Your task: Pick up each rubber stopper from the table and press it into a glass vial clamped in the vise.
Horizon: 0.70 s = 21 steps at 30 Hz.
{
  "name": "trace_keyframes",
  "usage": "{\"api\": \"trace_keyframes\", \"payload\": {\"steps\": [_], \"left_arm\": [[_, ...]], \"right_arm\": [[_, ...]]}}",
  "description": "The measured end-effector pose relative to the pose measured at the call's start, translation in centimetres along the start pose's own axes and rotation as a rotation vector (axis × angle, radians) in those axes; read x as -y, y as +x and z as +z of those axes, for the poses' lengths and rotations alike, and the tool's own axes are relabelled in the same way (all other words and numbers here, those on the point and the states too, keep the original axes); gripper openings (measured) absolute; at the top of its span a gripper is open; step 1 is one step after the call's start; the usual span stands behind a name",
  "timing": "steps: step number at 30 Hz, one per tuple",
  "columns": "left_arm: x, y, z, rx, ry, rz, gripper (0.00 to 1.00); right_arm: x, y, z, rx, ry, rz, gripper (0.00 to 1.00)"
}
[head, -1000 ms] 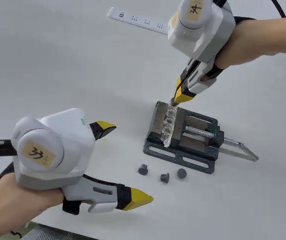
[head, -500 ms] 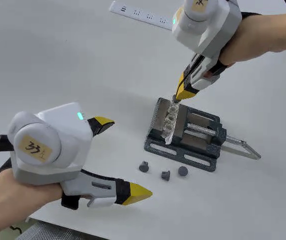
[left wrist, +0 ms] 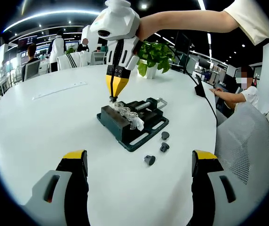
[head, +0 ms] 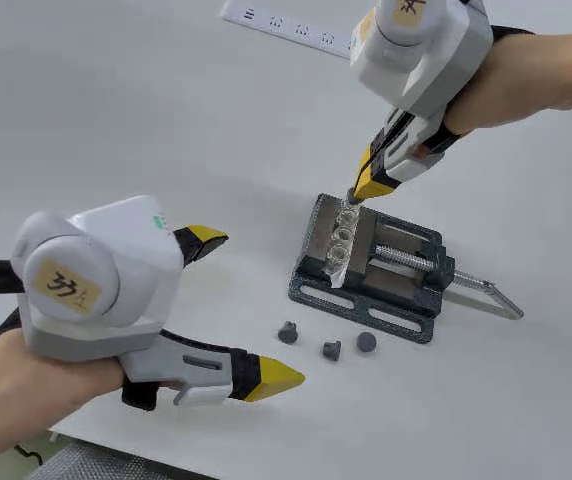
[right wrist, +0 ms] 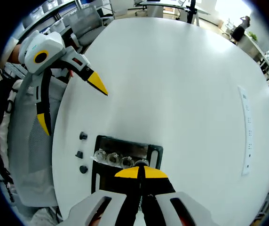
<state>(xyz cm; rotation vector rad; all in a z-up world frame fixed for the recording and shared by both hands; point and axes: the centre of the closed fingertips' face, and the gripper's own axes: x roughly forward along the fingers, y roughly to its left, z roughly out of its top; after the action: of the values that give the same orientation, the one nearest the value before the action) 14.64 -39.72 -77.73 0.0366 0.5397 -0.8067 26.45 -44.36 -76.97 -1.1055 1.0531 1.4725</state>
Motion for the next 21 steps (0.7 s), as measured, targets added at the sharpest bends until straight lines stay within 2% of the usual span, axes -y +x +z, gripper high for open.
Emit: {"api": "trace_keyframes", "payload": {"steps": [8, 15, 21], "left_arm": [[-0.27, -0.1, 0.04, 0.004, -0.005, 0.005, 0.91], [-0.31, -0.07, -0.07, 0.004, -0.009, 0.007, 0.91], [-0.48, -0.08, -0.12, 0.004, -0.014, 0.007, 0.91]], "right_arm": [[-0.19, 0.07, 0.0, -0.041, -0.024, 0.006, 0.0], [-0.18, 0.09, -0.12, -0.032, -0.013, -0.001, 0.0], [-0.19, 0.17, -0.08, -0.054, -0.013, -0.011, 0.0]]}}
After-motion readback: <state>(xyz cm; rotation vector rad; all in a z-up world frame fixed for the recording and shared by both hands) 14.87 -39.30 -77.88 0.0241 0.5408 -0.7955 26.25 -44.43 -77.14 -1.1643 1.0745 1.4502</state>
